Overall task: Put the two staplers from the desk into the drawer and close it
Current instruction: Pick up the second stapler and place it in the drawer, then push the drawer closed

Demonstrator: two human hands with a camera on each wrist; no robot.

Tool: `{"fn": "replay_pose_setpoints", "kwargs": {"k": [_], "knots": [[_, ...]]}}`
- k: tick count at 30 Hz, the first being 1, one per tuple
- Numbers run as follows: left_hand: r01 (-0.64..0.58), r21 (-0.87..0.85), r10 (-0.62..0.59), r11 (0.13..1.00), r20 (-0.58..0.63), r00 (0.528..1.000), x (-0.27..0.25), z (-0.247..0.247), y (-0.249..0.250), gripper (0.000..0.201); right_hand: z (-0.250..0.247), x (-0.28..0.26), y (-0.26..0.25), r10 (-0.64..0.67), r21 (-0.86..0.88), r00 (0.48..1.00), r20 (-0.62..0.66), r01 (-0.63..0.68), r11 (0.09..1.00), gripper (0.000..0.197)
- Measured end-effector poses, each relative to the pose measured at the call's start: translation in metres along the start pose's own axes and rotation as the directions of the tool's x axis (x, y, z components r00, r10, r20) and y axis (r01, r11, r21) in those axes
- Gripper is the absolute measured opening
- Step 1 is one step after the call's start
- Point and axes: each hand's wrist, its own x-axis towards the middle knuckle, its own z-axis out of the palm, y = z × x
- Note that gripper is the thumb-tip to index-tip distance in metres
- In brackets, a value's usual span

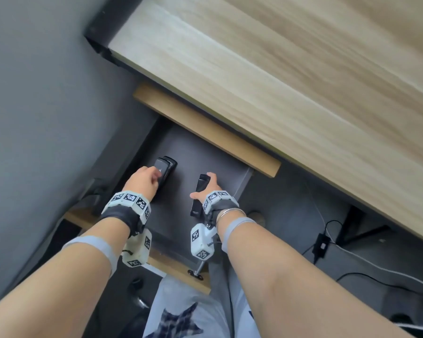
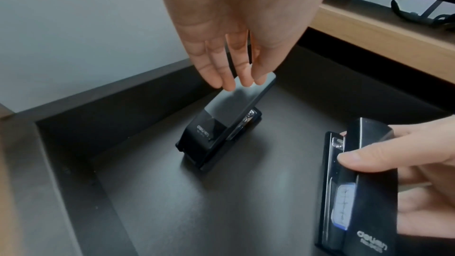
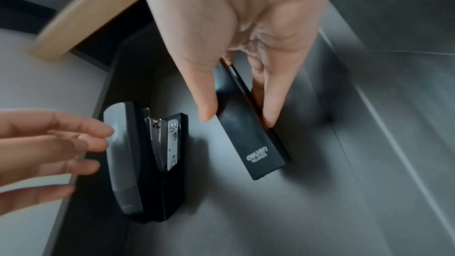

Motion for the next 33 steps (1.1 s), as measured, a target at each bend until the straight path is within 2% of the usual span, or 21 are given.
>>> {"fn": "replay_pose_setpoints", "kwargs": {"k": [7,11,19,24,26,30,33], "knots": [[-0.012,-0.018,0.012,1.0,0.004,1.0,0.008,0.005,-0.009,0.027,0.015,0.015,0.004,0.045,0.045,0.996,-0.075,-0.042,0.998,0.08],[-0.002,-0.028,0.002,1.0,0.0,1.0,0.007,0.007,-0.01,0.026,0.016,0.022,0.005,0.059,0.014,0.995,-0.083,-0.058,0.998,0.082],[0.057,-0.033,-0.056,0.998,0.05,0.997,-0.009,-0.001,-0.007,0.03,0.001,0.002,-0.002,0.005,-0.062,0.992,-0.128,-0.013,0.998,0.064],[0.147,-0.013,-0.146,0.989,0.051,0.988,-0.028,-0.014,-0.005,0.031,-0.025,-0.032,-0.019,-0.19,-0.246,0.969,-0.155,0.149,0.958,0.032],[0.182,0.007,-0.182,0.983,0.056,0.982,-0.039,-0.019,-0.005,0.031,-0.039,-0.049,-0.029,-0.275,-0.326,0.948,-0.158,0.213,0.921,0.028],[0.264,0.041,-0.267,0.964,0.092,0.959,-0.065,-0.029,-0.01,0.031,-0.07,-0.086,-0.052,-0.482,-0.439,0.857,-0.183,0.368,0.82,0.031],[0.349,0.061,-0.354,0.935,0.131,0.926,-0.085,-0.034,-0.016,0.033,-0.097,-0.105,-0.066,-0.578,-0.467,0.778,-0.245,0.428,0.774,0.031]]}}
